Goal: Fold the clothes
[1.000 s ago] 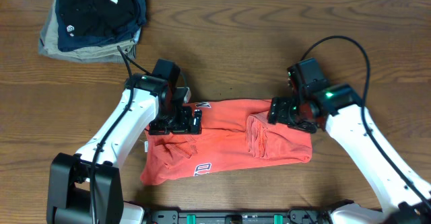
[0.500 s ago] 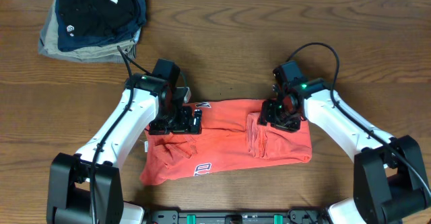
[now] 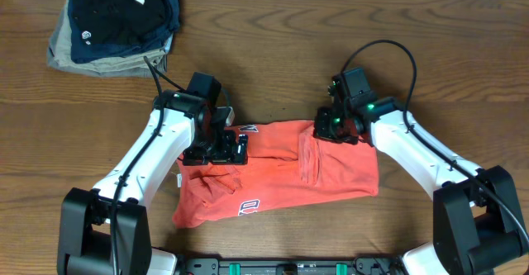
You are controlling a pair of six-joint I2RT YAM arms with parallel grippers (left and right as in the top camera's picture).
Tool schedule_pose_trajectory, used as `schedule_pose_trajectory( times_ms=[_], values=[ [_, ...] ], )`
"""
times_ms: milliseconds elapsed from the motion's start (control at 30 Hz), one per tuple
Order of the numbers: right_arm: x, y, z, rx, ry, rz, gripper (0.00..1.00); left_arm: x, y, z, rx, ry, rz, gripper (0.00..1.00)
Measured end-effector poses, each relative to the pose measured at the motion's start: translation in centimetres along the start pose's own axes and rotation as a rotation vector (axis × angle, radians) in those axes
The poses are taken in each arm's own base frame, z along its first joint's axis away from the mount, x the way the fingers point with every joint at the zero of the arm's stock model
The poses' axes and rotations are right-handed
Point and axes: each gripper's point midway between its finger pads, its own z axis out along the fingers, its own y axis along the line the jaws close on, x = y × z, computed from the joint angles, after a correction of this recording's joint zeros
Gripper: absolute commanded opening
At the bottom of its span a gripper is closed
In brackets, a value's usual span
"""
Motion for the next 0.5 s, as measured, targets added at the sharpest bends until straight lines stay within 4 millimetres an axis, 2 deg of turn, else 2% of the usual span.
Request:
schedule_pose_trajectory(
  times_ms=[33, 100, 133, 333, 500],
  values=[
    [-0.1, 0.2, 0.0, -0.007, -0.007, -0.001, 0.39, 0.0, 0.0, 0.0, 0.0, 0.0, 0.0, 0.98],
    [-0.2, 0.8, 0.1, -0.023, -0.015, -0.013, 0.93, 0.0, 0.0, 0.0, 0.0, 0.0, 0.0, 0.98],
    [-0.1, 1.0, 0.1, -0.025, -0.015, -0.018, 0.99, 0.0, 0.0, 0.0, 0.0, 0.0, 0.0, 0.98],
    [2.1, 0.0, 0.0, 0.012, 0.081, -0.005, 0.99, 0.0, 0.0, 0.0, 0.0, 0.0, 0.0, 0.98],
    [3.5, -0.3, -1.3, 0.044, 0.163, -0.077, 0.99, 0.0, 0.0, 0.0, 0.0, 0.0, 0.0, 0.98]
  ],
)
